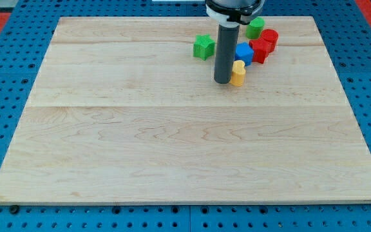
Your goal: Move the red star to the right side of the green star
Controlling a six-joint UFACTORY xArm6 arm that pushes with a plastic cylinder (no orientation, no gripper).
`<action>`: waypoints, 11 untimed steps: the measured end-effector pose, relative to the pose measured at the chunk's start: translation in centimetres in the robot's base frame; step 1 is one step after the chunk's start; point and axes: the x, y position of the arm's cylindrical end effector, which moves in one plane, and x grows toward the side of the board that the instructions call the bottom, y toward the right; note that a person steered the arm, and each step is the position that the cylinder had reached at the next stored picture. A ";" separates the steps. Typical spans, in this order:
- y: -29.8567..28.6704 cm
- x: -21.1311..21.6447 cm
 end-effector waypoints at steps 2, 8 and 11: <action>10.3 5.3; 13.9 -7.1; 8.7 -10.2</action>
